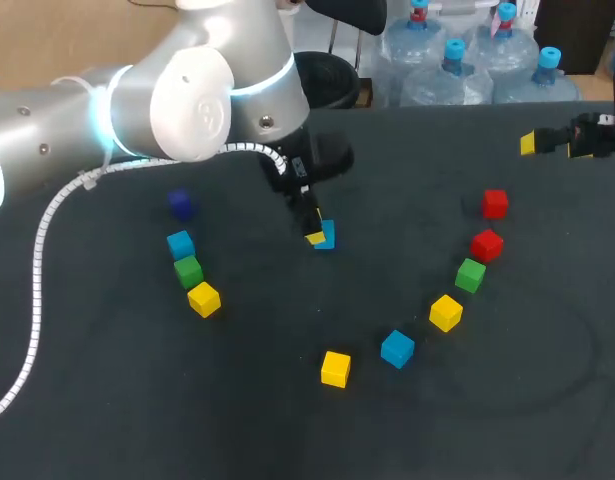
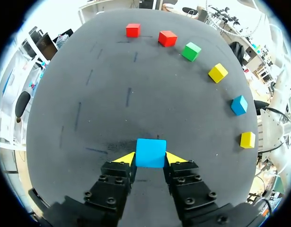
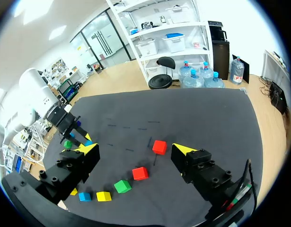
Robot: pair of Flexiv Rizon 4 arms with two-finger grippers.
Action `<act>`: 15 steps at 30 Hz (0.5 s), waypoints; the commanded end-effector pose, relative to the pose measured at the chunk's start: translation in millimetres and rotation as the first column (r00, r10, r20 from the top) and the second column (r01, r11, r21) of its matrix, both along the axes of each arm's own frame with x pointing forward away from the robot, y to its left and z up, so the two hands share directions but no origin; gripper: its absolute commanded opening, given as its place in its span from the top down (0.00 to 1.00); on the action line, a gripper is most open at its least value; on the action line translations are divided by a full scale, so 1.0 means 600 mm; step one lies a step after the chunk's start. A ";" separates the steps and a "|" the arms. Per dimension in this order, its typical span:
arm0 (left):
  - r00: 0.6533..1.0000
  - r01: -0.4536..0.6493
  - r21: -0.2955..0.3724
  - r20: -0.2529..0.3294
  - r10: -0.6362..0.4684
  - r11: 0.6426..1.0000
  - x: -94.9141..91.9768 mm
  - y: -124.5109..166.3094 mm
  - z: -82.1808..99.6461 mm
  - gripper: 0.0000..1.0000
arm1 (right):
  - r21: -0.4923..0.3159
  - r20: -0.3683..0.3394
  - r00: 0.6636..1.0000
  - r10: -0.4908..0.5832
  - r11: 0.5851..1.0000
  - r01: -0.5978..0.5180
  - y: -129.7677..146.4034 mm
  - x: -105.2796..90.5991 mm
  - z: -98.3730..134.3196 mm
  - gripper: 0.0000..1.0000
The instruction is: Place the blue cubes, place green cubes on the blue cubes, place the yellow cubes on the green cubes, then place the red cubes on the yellow cubes, and place purple cube on the red cubes.
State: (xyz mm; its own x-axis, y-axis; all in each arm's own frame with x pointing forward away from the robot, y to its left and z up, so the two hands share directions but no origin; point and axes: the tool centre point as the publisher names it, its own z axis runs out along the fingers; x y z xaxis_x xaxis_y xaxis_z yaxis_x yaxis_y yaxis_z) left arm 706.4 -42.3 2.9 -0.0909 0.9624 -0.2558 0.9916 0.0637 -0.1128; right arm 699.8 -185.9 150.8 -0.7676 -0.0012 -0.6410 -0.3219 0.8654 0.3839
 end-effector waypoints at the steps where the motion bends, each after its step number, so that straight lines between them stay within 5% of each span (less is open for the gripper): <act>1: 1.000 0.003 0.000 -0.007 -0.003 1.000 0.006 -0.001 -0.001 1.00 | -0.002 0.000 1.000 -0.003 1.000 0.003 0.001 -0.001 0.000 0.00; 15: 1.000 -0.004 0.003 -0.014 0.004 1.000 0.011 -0.002 -0.007 1.00 | -0.002 0.000 1.000 -0.003 1.000 0.003 0.001 -0.001 0.000 0.00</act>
